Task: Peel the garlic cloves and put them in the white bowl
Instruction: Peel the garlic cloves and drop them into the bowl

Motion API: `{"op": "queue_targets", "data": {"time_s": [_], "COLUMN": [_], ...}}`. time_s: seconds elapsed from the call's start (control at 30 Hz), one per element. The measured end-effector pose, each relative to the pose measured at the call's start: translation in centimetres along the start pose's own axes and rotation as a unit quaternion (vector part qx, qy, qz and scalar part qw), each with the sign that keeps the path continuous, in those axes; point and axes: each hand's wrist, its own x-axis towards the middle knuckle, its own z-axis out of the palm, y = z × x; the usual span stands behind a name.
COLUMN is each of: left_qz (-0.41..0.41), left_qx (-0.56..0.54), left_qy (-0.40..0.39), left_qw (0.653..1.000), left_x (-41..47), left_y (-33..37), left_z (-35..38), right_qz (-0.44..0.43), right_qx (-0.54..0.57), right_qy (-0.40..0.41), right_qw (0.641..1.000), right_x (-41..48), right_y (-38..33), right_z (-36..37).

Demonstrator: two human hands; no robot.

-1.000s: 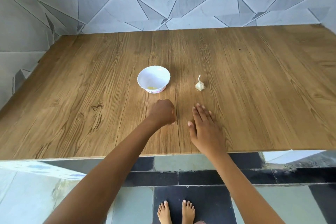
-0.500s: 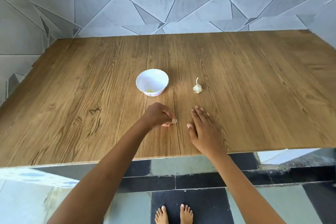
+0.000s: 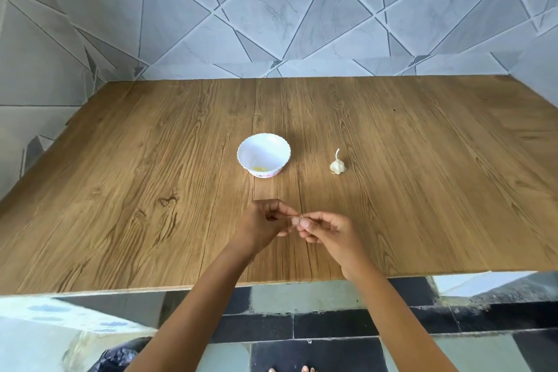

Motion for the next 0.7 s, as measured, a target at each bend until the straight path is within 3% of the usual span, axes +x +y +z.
{"op": "queue_targets", "data": {"time_s": [0.27, 0.4, 0.57, 0.7], "left_qz": [-0.015, -0.013, 0.015, 0.023], "left_qx": [0.041, -0.003, 0.045, 0.107], "left_qy": [-0.025, -0.078, -0.046, -0.022], "left_qw": [0.999, 0.997, 0.998, 0.994], "left_x": [0.7, 0.6, 0.7, 0.7], "left_y": [-0.1, -0.1, -0.4, -0.5], "left_z": [-0.7, -1.2, -0.6, -0.1], "right_qz": [-0.061, -0.070, -0.028, -0.049], "right_qx": [-0.057, -0.043, 0.001, -0.056], "right_qy": [0.025, 0.047, 0.058, 0.035], "right_qw": [0.996, 0.996, 0.998, 0.997], "right_x": [0.2, 0.0, -0.1, 0.1], "right_y": [0.6, 0.6, 0.6, 0.7], "right_z": [0.5, 0.8, 0.8, 0.0]}}
